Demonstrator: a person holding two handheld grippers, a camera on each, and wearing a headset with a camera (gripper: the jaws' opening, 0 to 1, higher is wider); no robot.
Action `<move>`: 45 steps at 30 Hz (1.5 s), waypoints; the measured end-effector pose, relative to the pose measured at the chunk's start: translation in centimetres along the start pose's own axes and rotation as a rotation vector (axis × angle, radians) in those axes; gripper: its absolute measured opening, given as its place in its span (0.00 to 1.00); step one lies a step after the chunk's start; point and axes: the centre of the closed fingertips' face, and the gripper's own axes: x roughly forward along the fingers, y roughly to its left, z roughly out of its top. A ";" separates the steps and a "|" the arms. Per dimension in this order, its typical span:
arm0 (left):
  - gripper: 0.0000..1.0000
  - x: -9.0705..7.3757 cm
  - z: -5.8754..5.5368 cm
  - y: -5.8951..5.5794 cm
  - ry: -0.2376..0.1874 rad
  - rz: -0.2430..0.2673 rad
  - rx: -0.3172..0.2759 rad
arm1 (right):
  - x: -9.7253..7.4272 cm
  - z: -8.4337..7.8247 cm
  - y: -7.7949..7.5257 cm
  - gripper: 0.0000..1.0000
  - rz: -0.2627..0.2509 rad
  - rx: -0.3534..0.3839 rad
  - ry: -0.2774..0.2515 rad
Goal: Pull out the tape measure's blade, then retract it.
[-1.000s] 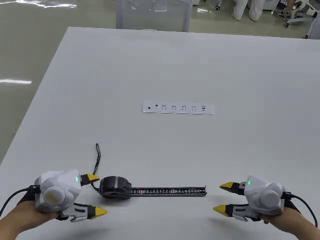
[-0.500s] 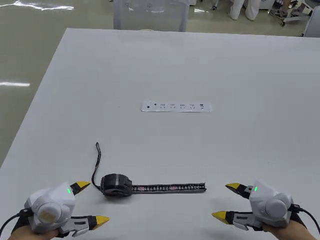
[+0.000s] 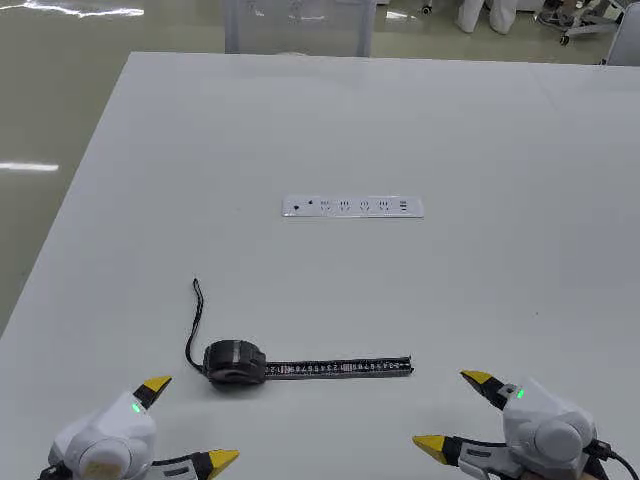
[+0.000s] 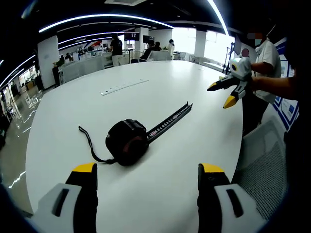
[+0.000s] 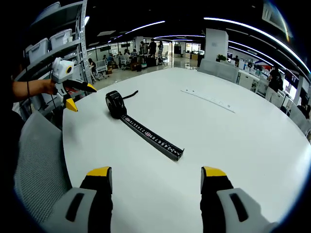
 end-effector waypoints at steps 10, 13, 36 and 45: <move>0.92 -0.7 -0.6 -0.8 -0.017 0.052 -0.043 | -0.9 0.2 0.8 0.87 -0.080 0.031 -0.016; 0.94 -0.9 -0.5 -0.6 -0.037 0.086 -0.063 | -1.0 0.2 0.9 0.91 -0.108 0.034 -0.013; 0.99 -1.6 -0.4 -0.9 -0.063 0.202 -0.154 | -1.0 0.1 3.1 0.97 -0.142 0.121 -0.038; 0.99 -1.9 -0.1 -1.2 -0.075 0.202 -0.168 | -0.9 -0.1 3.6 0.98 -0.134 0.117 -0.034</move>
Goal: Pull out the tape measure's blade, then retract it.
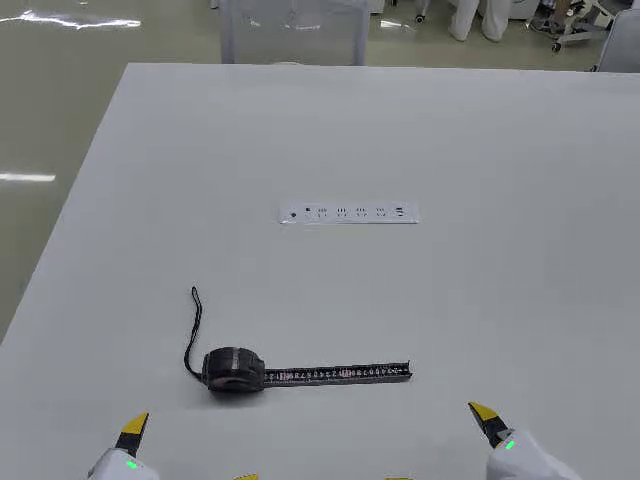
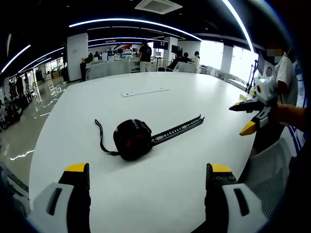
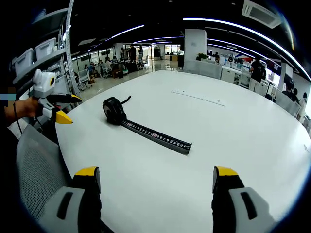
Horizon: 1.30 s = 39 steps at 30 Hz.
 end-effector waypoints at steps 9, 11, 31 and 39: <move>0.99 0.1 0.1 0.0 -0.004 0.021 -0.033 | 0.0 -0.1 -0.3 0.97 -0.001 -0.002 0.003; 0.99 0.1 0.2 0.2 -0.014 0.045 -0.043 | 0.0 -0.2 -0.3 0.97 0.000 0.001 0.004; 0.99 1.0 0.6 -0.2 -0.079 0.161 -0.095 | 1.2 0.3 -0.2 0.93 0.074 -0.049 -0.047; 0.99 1.9 -0.1 0.1 -0.070 0.192 -0.132 | 2.1 0.4 -0.7 0.91 0.123 -0.080 -0.044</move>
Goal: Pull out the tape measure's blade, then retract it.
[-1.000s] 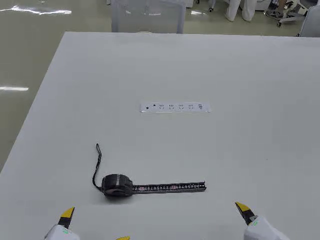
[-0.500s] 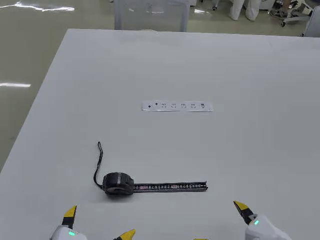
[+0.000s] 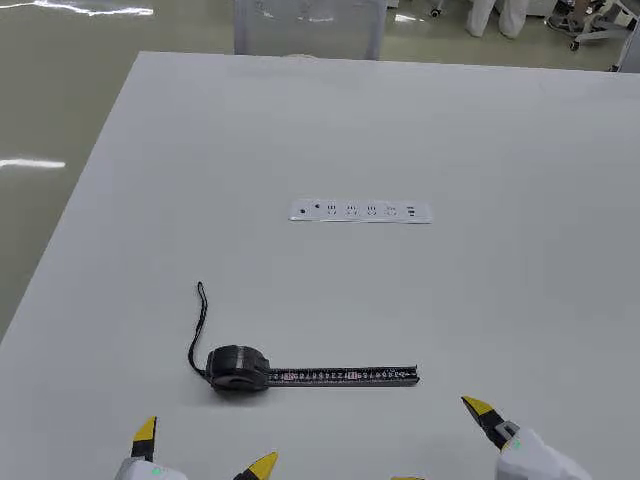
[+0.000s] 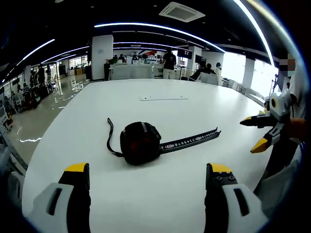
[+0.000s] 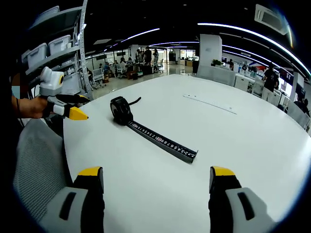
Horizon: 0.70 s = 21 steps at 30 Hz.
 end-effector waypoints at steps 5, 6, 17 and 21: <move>0.99 0.9 0.2 0.1 -0.007 0.033 -0.010 | 0.7 -0.2 -0.4 0.86 0.049 -0.054 0.012; 0.99 1.1 0.2 0.1 -0.010 0.038 -0.028 | 0.9 -0.5 -0.5 0.85 0.061 -0.069 0.028; 0.99 2.6 0.2 -0.3 -0.008 0.068 -0.006 | 2.7 -1.0 -2.5 0.74 0.146 -0.199 0.042; 0.99 2.9 0.5 -0.4 -0.021 0.083 -0.001 | 3.4 -1.0 -3.4 0.71 0.179 -0.203 0.031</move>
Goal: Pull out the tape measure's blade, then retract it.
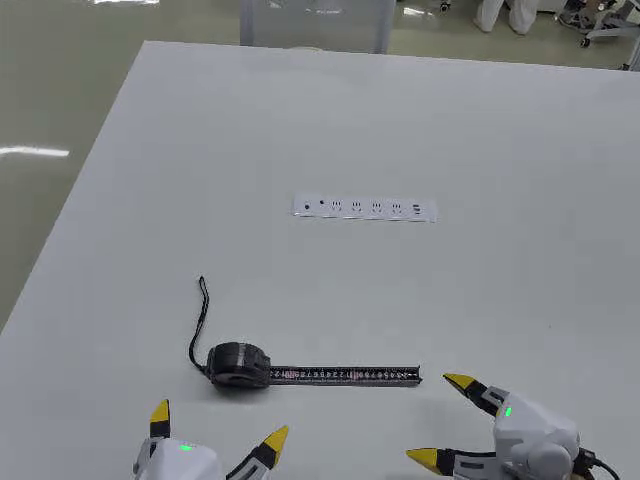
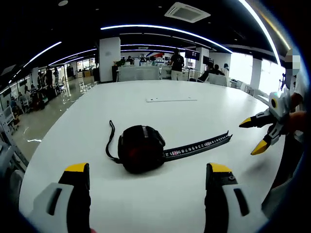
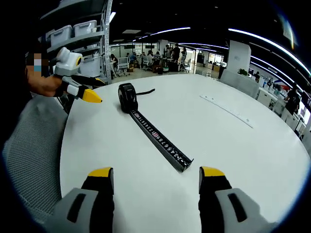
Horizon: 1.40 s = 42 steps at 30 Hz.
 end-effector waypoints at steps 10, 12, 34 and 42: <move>0.99 1.5 0.3 -0.6 -0.017 0.016 -0.003 | 0.8 -0.8 -1.7 0.59 0.088 -0.091 0.022; 0.98 1.8 0.2 -0.7 -0.014 0.015 -0.003 | 0.9 -0.8 -1.8 0.59 0.109 -0.100 0.030; 0.87 5.6 0.4 0.3 0.012 0.067 -0.049 | 2.8 -1.3 -3.3 0.37 0.230 -0.171 0.062; 0.86 6.8 0.7 1.0 0.014 0.099 -0.085 | 3.3 -1.7 -4.0 0.33 0.250 -0.173 0.070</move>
